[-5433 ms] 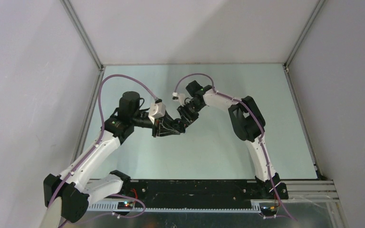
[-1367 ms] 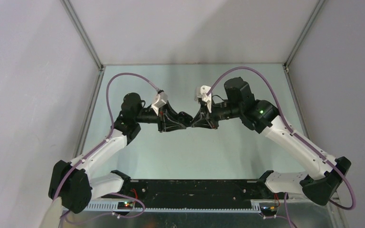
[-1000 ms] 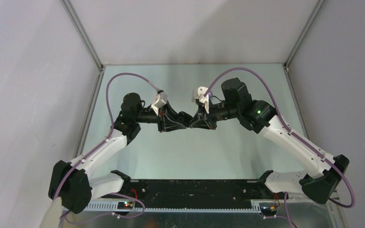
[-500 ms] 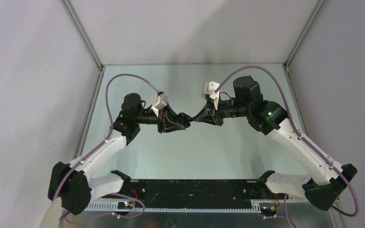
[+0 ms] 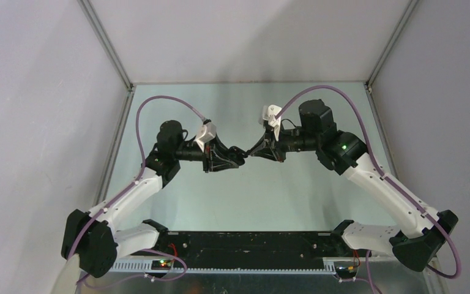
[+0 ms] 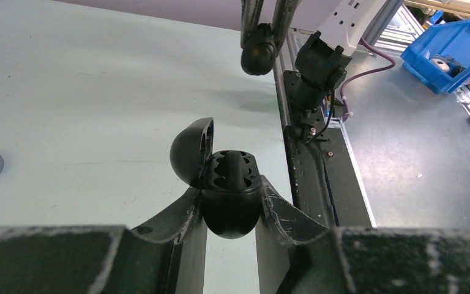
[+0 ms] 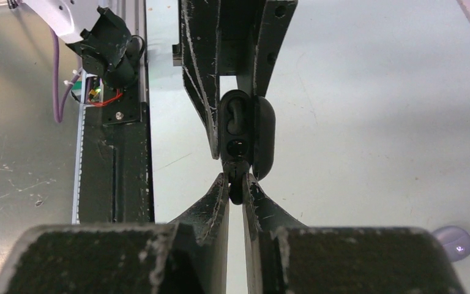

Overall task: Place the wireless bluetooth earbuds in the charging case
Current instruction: Place the earbud in the charging case.

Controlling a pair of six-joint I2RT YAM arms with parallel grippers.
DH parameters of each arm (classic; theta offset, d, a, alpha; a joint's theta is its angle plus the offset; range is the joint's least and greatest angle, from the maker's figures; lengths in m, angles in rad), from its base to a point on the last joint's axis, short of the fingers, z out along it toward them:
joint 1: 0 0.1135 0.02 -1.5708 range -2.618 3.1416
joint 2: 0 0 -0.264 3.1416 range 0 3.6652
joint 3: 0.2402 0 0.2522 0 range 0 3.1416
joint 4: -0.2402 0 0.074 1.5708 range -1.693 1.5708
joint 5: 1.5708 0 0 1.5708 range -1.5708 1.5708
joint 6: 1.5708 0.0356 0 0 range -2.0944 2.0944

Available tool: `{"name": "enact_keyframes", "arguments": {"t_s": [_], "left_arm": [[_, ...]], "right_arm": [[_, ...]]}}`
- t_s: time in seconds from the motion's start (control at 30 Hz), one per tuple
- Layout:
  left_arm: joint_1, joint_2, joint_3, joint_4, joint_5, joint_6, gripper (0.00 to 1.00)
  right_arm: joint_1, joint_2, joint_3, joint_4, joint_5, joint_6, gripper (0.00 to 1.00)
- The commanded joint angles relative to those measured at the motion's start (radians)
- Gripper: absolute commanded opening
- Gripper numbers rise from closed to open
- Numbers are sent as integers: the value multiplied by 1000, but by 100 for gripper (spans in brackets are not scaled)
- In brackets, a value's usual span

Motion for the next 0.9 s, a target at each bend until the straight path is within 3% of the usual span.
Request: {"name": "enact_keyframes", "arguments": {"t_s": [0.0,0.87], "left_arm": [[-5,-24,-7,5,-5,36,0],[-6,-36,8,-80,41,112,0]], "right_arm": [[-11,-15,-12,74,13,40,15],[63,69,-16,28,-77,-30,14]]}}
